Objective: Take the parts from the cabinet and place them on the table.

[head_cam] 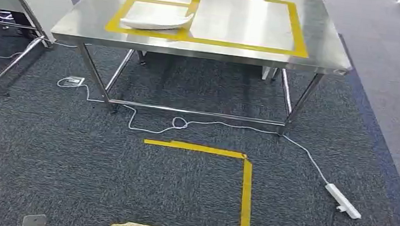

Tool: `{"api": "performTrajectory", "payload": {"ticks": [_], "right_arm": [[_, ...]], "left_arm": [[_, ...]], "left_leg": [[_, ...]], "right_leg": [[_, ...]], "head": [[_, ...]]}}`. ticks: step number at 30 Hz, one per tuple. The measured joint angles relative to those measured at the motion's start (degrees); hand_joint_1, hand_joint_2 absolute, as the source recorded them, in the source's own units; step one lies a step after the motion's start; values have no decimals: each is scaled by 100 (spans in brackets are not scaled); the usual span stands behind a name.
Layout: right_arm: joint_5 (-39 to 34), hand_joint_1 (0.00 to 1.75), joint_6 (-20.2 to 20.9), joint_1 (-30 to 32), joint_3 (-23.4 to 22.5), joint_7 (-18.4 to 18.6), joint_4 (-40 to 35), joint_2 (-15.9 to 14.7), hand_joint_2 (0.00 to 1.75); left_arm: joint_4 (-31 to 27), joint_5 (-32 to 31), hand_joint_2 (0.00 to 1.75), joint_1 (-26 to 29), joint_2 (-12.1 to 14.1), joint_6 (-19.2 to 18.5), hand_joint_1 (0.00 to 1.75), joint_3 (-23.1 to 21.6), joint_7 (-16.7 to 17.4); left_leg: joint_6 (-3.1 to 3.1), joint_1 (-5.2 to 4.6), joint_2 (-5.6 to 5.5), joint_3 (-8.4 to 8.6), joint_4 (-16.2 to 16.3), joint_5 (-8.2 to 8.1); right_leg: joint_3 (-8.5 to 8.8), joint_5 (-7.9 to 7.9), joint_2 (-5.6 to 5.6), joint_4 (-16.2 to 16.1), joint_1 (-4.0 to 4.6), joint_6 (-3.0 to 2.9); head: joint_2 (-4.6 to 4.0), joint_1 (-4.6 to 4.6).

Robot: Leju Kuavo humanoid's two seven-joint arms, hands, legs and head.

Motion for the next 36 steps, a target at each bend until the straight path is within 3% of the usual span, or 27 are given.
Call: {"api": "performTrajectory", "payload": {"ticks": [1,2,3,4,5,6,7,8,9,10,11,12,14,16,17,18,20,21,22,23,24,26,27,28,29,36], "right_arm": [[-7,0,11,17,-2,4,9,0,0],[-13,0,13,5,-2,2,9,0,0],[-22,0,13,26,-2,7,9,0,0],[-22,0,17,38,-2,4,9,0,0],[-22,0,22,40,-2,4,9,0,0],[-20,0,31,42,-2,2,9,0,0],[-20,0,31,38,-2,2,9,0,0],[-22,0,33,36,-2,2,9,0,0],[-24,0,33,37,-2,2,9,0,0],[-26,0,33,41,-2,0,9,0,0],[-26,0,33,41,-2,0,9,0,0],[-26,0,33,36,-2,-4,9,0,0],[-28,0,33,31,-2,-4,9,0,0],[-31,0,33,31,0,-4,9,0,0],[-37,0,31,44,0,-4,9,-2,0],[-37,0,28,47,-2,-2,9,-2,0],[-48,0,28,55,-2,-2,11,-2,0],[-50,0,26,57,0,-2,11,-2,0],[-50,0,26,60,0,-2,11,-2,0],[-50,0,26,66,0,-2,11,-2,0],[-50,0,24,69,0,-2,11,-2,0],[-52,0,20,57,0,-2,11,-2,0],[-50,0,20,34,0,-2,11,-4,0],[-52,0,17,40,0,-4,11,-4,0],[-50,0,17,38,2,-7,9,-4,0],[-52,0,17,56,2,-2,11,-7,0]], "left_arm": [[0,-13,0,17,11,2,0,13,0],[2,-15,0,28,13,0,0,20,0],[2,-15,0,48,11,0,0,24,0],[4,-20,0,58,2,2,0,28,0],[7,-33,0,56,4,4,0,33,0],[7,-68,0,54,7,11,0,33,0],[7,-87,0,55,7,13,0,35,0],[7,-118,0,57,7,13,0,37,0],[7,-140,0,58,7,13,0,39,0],[7,-144,0,57,7,9,0,39,0],[7,-146,0,56,7,9,0,39,0],[7,-153,0,52,7,9,0,39,0],[7,-164,0,32,7,7,0,44,0],[7,-184,0,48,-2,9,0,48,0],[9,-194,0,53,-24,11,0,52,0],[9,-194,0,52,-22,15,0,59,0],[9,-208,0,55,-24,20,0,85,0],[9,-221,0,61,-24,17,0,94,0],[9,-234,0,67,-26,13,0,101,0],[9,-247,0,70,-28,11,0,109,0],[9,-249,0,70,-28,11,0,118,0],[9,-253,0,65,-33,9,0,131,0],[9,-256,0,67,-35,7,0,133,0],[9,-254,0,62,-35,7,0,138,0],[9,-256,0,59,-26,7,0,142,0],[9,-256,0,60,-28,7,0,146,0]], "left_leg": [[-36,5,-21,-65,11,27],[-74,21,-34,-125,106,-268],[-98,29,-39,-191,378,-718],[-122,36,-39,-253,771,-1097],[-138,41,-39,-325,1211,-1346],[-148,42,-39,-367,1631,-1429],[-149,42,-40,-341,1866,-1295],[-145,42,-41,-229,1869,-1027],[-131,42,-42,-26,1652,-762],[-109,43,-42,283,1241,-641],[-79,42,-45,676,685,-703],[-47,26,-45,1022,140,-939],[19,16,-43,1054,-85,-1106],[109,38,-40,987,-99,-1048],[151,52,-22,959,-105,-1004],[198,51,-17,915,-102,-968],[220,30,-12,796,-95,-879],[217,19,-7,743,-92,-841],[214,13,-7,703,-91,-806],[210,7,-7,670,-88,-777],[203,1,-8,657,-87,-755],[172,-7,-11,650,-84,-722],[146,-43,-6,630,-70,-715],[138,-58,-7,607,-40,-716],[206,-66,-6,584,-28,-719],[126,-35,-11,564,-41,-653]], "right_leg": [[-111,93,-30,-9,-44,-60],[-197,168,-50,6,-41,-117],[-291,247,-62,6,-39,-166],[-387,308,-61,5,-34,-169],[-481,370,-62,9,-24,-179],[-583,443,-68,17,-20,-177],[-690,515,-76,37,-18,-170],[-739,570,-78,67,-19,-157],[-847,622,-76,119,-19,-140],[-928,657,-72,170,-20,-121],[-981,684,-67,215,-22,-98],[-1043,704,-62,279,15,-68],[-1124,776,-74,316,16,4],[-1171,839,-78,321,22,70],[-1263,729,-48,406,3,106],[-1368,492,-38,658,0,139],[-1774,-72,-30,1686,-20,186],[-1909,-232,-30,2077,-25,196],[-1923,-262,-31,2220,-28,196],[-1776,-167,-31,2075,-28,188],[-1481,28,-31,1651,-27,169],[-706,406,-33,458,-22,95],[-561,313,-32,154,4,56],[-552,364,-30,125,-13,28],[-547,373,-28,125,-19,62],[-640,378,-44,169,24,-6]], "head": [[-4,22],[0,6],[-4,-7],[-2,-37],[-4,-22],[-2,-35],[-2,-31],[-2,-35],[-2,-42],[-2,-35],[-2,-44],[-2,-41],[-2,-42],[-2,-26],[-2,-35],[-2,5],[-2,26],[-2,33],[-2,26],[-2,31],[-2,28],[-2,31],[-2,33],[-2,11],[-2,15],[-2,20]]}}
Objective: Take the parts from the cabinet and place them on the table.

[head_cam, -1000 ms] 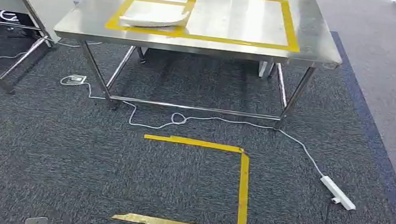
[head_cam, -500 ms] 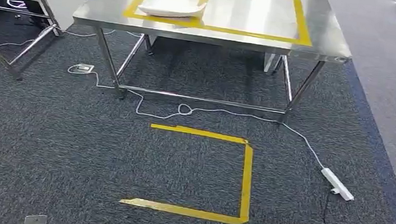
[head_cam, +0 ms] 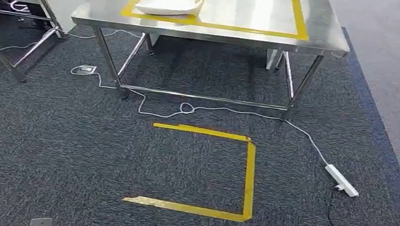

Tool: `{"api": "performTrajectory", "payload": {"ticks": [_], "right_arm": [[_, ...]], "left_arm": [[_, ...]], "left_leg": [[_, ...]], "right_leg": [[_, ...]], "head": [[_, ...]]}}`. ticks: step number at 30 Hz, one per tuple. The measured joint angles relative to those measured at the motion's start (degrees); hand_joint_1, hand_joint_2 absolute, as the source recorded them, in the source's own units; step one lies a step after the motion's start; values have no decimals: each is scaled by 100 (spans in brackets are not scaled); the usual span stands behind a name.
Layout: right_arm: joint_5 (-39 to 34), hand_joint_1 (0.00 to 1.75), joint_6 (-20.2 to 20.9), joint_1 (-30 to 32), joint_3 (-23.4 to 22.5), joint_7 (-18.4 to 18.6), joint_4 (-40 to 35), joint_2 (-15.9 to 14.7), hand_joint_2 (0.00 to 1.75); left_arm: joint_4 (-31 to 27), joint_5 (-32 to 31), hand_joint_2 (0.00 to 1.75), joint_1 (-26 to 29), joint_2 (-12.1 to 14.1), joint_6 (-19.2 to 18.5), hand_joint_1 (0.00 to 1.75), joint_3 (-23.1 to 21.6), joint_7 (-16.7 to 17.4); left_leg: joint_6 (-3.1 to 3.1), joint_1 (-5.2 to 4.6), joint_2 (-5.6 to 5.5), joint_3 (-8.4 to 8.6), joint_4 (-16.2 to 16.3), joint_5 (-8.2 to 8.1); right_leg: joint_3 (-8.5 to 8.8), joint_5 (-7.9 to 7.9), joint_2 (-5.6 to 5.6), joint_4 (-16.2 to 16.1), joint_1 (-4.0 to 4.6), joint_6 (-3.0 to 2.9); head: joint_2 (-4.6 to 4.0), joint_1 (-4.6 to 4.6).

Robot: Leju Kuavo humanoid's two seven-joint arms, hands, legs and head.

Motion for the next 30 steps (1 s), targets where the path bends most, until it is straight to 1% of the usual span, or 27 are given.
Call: {"api": "performTrajectory", "payload": {"ticks": [2,3,6,20,21,22,23,24,25,26,27,28,29,30], "right_arm": [[0,0,0,-1,0,0,0,0,0],[-2,0,-2,0,0,-2,0,0,0],[0,0,-2,1,0,-2,0,0,0],[4,0,-18,-1,4,-2,0,0,0],[4,0,-26,-1,9,-2,0,0,0],[7,0,-24,-3,20,-2,0,0,0],[7,0,-22,-5,28,-2,0,0,0],[7,0,-20,-4,41,0,0,0,0],[4,0,-20,-3,46,2,0,0,0],[5,0,-24,-5,50,0,0,-2,0],[7,0,-28,-11,52,0,0,-2,0],[13,0,-28,-9,55,7,0,-2,0],[35,0,-28,-10,61,18,0,-15,0],[52,0,-20,-10,76,37,0,-28,0]], "left_arm": [[0,0,0,3,0,0,0,0,0],[0,0,0,4,0,0,0,0,0],[0,0,0,3,0,0,0,0,0],[0,-63,0,2,-2,15,0,24,0],[0,-72,0,0,2,17,0,31,0],[0,-87,0,-1,9,20,0,37,0],[0,-120,0,0,9,26,0,44,0],[0,-133,0,-1,13,33,0,55,0],[0,-153,0,-6,0,46,0,68,0],[0,-188,0,-12,-6,63,0,81,0],[0,-210,0,-21,-7,79,0,85,0],[0,-268,0,-21,-9,109,0,87,0],[4,-319,0,-19,-15,144,0,87,4],[13,-361,0,-19,-39,192,0,87,5]], "left_leg": [[-7,5,0,2,0,4],[-26,6,-1,-2,0,14],[-35,6,0,-18,0,19],[-45,3,0,-43,12,18],[-13,-21,-1,-55,57,-3],[35,-26,-7,-71,67,-1],[48,-32,-10,-86,61,6],[70,-32,-21,-90,39,23],[88,45,-34,-33,-96,99],[88,62,-41,-17,-138,125],[106,78,-65,-47,-142,146],[100,86,-89,-76,-133,150],[93,86,-105,-97,-131,154],[76,86,-135,-119,-125,165]], "right_leg": [[-9,-1,-1,13,4,-10],[-16,3,-1,22,5,-17],[-20,8,0,29,4,-25],[-53,12,0,29,-5,-27],[-45,37,1,8,-34,8],[5,43,-7,16,-36,26],[2,47,-20,15,-35,33],[9,62,-32,-8,-29,55],[14,25,-35,5,-1,61],[-59,-91,-4,98,-5,81],[-210,-342,21,440,-12,104],[-412,-577,25,889,-42,139],[-625,-788,24,1364,-76,174],[-793,-906,24,1727,-107,203]], "head": [[0,0],[2,0],[0,0],[0,2],[0,2],[0,-4],[0,-9],[0,2],[0,-13],[0,17],[0,37],[0,48],[0,37],[0,42]]}}
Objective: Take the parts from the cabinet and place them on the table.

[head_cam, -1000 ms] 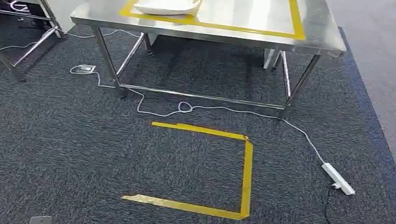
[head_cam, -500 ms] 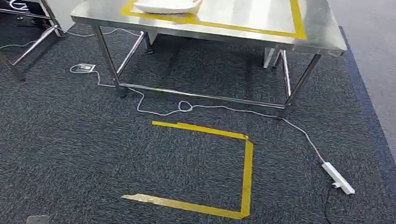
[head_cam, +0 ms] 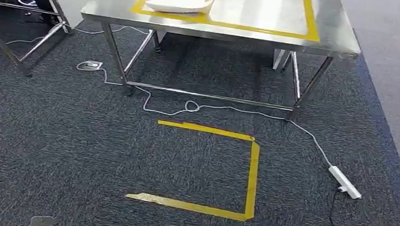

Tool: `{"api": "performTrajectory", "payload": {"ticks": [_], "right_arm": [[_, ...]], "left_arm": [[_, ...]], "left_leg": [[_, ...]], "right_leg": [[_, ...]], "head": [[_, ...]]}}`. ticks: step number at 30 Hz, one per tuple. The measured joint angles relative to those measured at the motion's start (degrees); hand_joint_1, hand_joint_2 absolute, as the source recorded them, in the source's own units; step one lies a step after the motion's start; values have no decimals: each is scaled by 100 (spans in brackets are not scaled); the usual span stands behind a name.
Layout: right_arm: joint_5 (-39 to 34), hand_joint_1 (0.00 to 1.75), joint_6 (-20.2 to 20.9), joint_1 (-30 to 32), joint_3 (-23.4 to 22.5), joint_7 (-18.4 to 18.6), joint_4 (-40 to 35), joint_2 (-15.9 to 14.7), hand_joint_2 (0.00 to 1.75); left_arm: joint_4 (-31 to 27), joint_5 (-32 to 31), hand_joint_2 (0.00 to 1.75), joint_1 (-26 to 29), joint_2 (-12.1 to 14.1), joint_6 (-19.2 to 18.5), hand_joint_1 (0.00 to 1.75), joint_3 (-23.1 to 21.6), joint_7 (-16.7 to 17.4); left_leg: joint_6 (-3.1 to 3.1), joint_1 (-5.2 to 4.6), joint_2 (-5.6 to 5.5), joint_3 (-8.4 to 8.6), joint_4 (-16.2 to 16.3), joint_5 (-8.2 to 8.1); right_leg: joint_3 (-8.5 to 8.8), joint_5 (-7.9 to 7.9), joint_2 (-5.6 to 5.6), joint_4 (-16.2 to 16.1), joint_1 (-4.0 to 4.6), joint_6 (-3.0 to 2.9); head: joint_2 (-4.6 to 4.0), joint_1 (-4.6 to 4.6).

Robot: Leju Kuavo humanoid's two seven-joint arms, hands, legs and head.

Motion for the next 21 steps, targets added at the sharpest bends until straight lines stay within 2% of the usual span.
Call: {"api": "performTrajectory", "payload": {"ticks": [1,2,3,4,5,6,7,9,10,11,12,13,14,15,16,17,18,19,20,21], "right_arm": [[26,0,18,-2,18,13,0,-9,0],[55,0,20,7,26,22,0,-17,0],[64,0,20,7,37,24,0,-35,0],[87,0,18,2,66,28,0,-42,0],[105,0,13,-7,85,28,0,-44,0],[120,0,11,-10,109,42,0,-41,0],[133,0,2,-21,122,42,0,-42,0],[153,0,-37,-21,153,70,0,-52,0],[157,0,-46,-8,168,83,0,-52,0],[162,0,-50,-13,181,96,0,-52,0],[168,0,-61,-16,201,98,0,-52,0],[173,0,-68,-11,212,98,0,-52,0],[177,0,-65,-2,221,101,0,-52,0],[177,0,-68,7,230,101,0,-52,0],[177,0,-70,10,243,101,0,-52,0],[182,0,-70,4,251,105,0,-52,0],[190,0,-70,-9,256,107,0,-52,0],[192,0,-70,-21,260,109,0,-52,0],[199,0,-70,-27,269,109,-2,-52,0],[210,0,-70,-24,278,109,0,-50,0]], "left_arm": [[9,-9,0,3,-24,42,0,0,0],[24,-24,0,3,-51,51,0,0,0],[37,-24,0,1,-70,66,0,0,2],[52,-24,0,-2,-99,75,0,0,0],[55,-24,0,-5,-101,75,0,0,0],[55,-22,0,-10,-94,75,0,2,0],[57,-15,0,-3,-99,72,0,5,0],[61,-7,0,14,-105,33,0,20,0],[61,-7,0,27,-105,15,0,35,0],[61,-4,0,38,-107,-8,0,48,0],[61,-4,0,36,-110,-9,0,53,0],[61,-4,0,24,-112,-11,0,55,0],[61,-2,0,12,-116,-11,0,55,0],[61,-4,0,15,-120,-13,0,55,0],[61,-4,0,20,-125,-15,0,55,0],[61,-2,0,34,-127,-15,0,57,0],[61,-2,0,39,-127,-15,0,64,0],[61,-4,0,37,-127,-15,0,72,0],[61,-4,0,28,-125,-15,0,79,0],[61,-9,0,12,-114,-11,0,83,-2]], "left_leg": [[-19,13,-42,-17,13,11],[-44,29,-105,-33,32,19],[-80,56,-171,-47,61,17],[-133,89,-235,-69,116,3],[-182,109,-291,-98,171,-11],[-252,75,-337,-138,226,-21],[-274,65,-368,-159,236,-4],[-339,90,-457,-177,210,37],[-359,103,-514,-193,230,46],[-367,102,-384,-231,310,-49],[-371,85,-185,-350,594,-295],[-382,83,-74,-545,1043,-568],[-385,83,-19,-770,1572,-825],[-376,83,-2,-929,1984,-980],[-362,82,7,-971,2155,-998],[-333,76,15,-870,2046,-867],[-288,61,41,-668,1683,-650],[-227,33,111,-385,1156,-398],[-146,-21,336,-124,660,-208],[-81,-109,693,-1,439,-287]], "right_leg": [[-44,32,0,96,-29,34],[70,218,1,-114,-59,65],[304,476,10,-557,-86,94],[642,765,97,-1194,-129,135],[845,810,298,-1600,-174,177],[858,713,480,-1620,-100,138],[834,735,359,-1588,-123,9],[826,724,275,-1539,-87,-81],[809,749,205,-1542,-109,-134],[802,770,117,-1548,-110,-200],[806,780,62,-1548,-97,-247],[813,790,-10,-1546,-75,-264],[795,800,-98,-1540,-50,-279],[778,801,-180,-1538,-31,-281],[775,801,-255,-1538,-14,-281],[779,798,-331,-1538,5,-283],[789,792,-396,-1538,24,-288],[809,782,-463,-1538,41,-289],[829,770,-519,-1539,47,-283],[803,747,-576,-1535,81,-259]], "head": [[0,-7],[0,0],[0,-4],[0,2],[0,9],[0,46],[0,26],[0,-9],[0,-9],[0,-18],[0,-52],[0,-72],[0,-74],[0,-70],[0,-74],[0,-70],[0,-77],[0,-72],[0,-72],[0,-61]]}}
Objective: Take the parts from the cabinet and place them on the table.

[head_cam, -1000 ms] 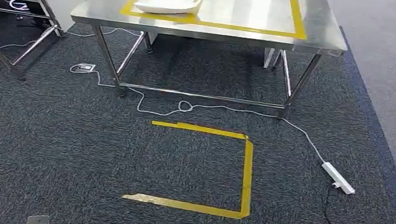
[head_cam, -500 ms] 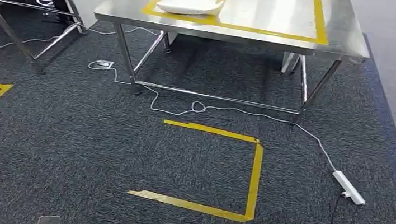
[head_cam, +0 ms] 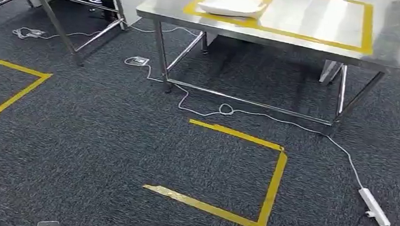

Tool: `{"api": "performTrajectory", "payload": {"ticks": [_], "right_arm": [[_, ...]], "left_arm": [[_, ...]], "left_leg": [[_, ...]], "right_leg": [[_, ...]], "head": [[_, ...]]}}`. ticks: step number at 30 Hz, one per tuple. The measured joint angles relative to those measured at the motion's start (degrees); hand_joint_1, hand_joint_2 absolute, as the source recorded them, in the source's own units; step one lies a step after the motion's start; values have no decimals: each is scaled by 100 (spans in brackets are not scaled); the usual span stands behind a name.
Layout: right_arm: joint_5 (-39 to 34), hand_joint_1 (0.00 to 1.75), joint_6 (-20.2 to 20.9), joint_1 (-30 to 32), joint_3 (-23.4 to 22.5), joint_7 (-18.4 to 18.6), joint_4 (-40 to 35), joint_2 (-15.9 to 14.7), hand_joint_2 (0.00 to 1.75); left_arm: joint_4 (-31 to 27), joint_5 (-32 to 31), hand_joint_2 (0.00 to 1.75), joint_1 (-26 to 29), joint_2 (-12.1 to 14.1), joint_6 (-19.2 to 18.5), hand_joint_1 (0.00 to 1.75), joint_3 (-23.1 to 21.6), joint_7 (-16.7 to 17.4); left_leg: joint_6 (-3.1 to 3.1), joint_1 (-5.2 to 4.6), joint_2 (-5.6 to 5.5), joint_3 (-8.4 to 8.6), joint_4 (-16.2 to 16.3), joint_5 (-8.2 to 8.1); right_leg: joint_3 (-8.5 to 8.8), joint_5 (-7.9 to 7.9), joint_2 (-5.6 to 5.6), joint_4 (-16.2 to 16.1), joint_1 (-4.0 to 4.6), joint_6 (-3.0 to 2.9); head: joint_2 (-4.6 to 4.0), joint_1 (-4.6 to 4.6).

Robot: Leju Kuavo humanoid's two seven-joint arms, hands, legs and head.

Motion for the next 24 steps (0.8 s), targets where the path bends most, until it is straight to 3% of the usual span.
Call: {"api": "performTrajectory", "payload": {"ticks": [2,4,5,6,7,9,10,11,12,13,14,15,16,19,20,21,22,24], "right_arm": [[9,0,0,-6,20,4,0,-2,0],[13,0,0,-15,31,7,-4,-2,0],[15,0,0,-19,33,4,-9,-2,0],[17,0,0,-21,37,2,-9,-2,0],[17,0,0,-12,44,4,-9,-2,0],[15,0,-2,6,61,7,-9,-2,0],[15,0,-2,7,66,7,-9,-2,0],[15,0,0,9,70,7,-9,-2,0],[15,0,-2,13,72,9,-9,-2,0],[15,0,-2,11,74,9,-9,-2,0],[15,0,-4,5,76,7,-9,-2,0],[15,0,-11,8,76,9,-7,-15,0],[15,0,-15,8,76,4,-7,-15,0],[17,0,-20,-4,79,9,-7,-15,0],[15,0,-24,-4,79,9,-9,-13,0],[13,0,-33,-4,79,7,-9,-15,0],[18,0,-35,0,79,6,-9,-15,0],[15,0,-28,29,79,7,-9,-15,0]], "left_arm": [[0,-15,0,-38,-13,0,0,4,0],[0,-15,0,-8,-28,0,0,15,0],[0,-13,0,4,-33,2,0,17,-2],[0,-13,0,-1,-28,2,0,22,-2],[0,-7,0,-22,-31,11,0,28,-2],[0,-13,0,-45,-41,2,0,39,-2],[0,-15,0,-38,-41,2,0,50,-2],[0,-15,0,-29,-44,2,0,55,-2],[0,-15,0,-21,-44,2,0,61,-2],[0,-15,0,-19,-44,2,0,63,-2],[0,-15,0,-24,-44,2,0,68,-2],[0,-17,0,-29,-52,2,0,70,-4],[0,-30,0,-48,-48,2,0,72,-4],[0,-52,0,-20,-50,13,0,83,-4],[0,-59,0,-24,-33,18,0,92,-4],[0,-59,0,-19,-37,17,0,96,-4],[0,-63,0,-28,-37,17,0,96,-4],[0,-66,0,-58,-35,17,0,101,-4]], "left_leg": [[-16,-11,-95,-35,-96,-8],[9,-7,-279,-68,-122,11],[38,45,-344,-40,-153,49],[58,50,-386,-53,-153,57],[91,49,-474,-71,-153,75],[117,41,-649,-109,-151,93],[118,38,-740,-113,-150,101],[115,37,-818,-111,-149,105],[104,37,-907,-107,-147,112],[89,37,-1002,-98,-146,122],[76,37,-1076,-92,-146,129],[56,38,-1131,-105,-140,136],[24,21,-1198,-134,-109,141],[-103,69,-1400,-192,-157,206],[-120,68,-1380,-195,-112,190],[-153,45,-1061,-255,12,63],[-194,59,-849,-415,344,-184],[-269,99,-712,-830,1256,-631]], "right_leg": [[6,-15,-147,14,26,53],[51,-40,-317,2,26,100],[-10,-111,-83,47,-4,164],[-67,-258,291,232,-22,186],[-250,-497,477,645,-36,196],[-736,-901,573,1643,-39,207],[-879,-926,579,1895,-37,204],[-880,-803,579,1840,-38,198],[-767,-569,584,1549,-38,185],[-545,-266,634,1043,-40,171],[-290,13,790,481,-40,142],[-150,61,1175,130,-55,101],[-114,40,1180,-2,-85,94],[-34,57,996,8,-28,19],[-13,117,885,-75,-93,-32],[3,134,815,-101,-87,-61],[6,139,728,-104,-86,-75],[-5,130,526,-102,-84,-75]], "head": [[2,-13],[0,-20],[0,-20],[2,2],[0,11],[0,11],[0,4],[0,4],[0,6],[0,4],[0,8],[0,4],[0,-7],[0,2],[2,4],[0,-17],[2,-68],[0,-68]]}}
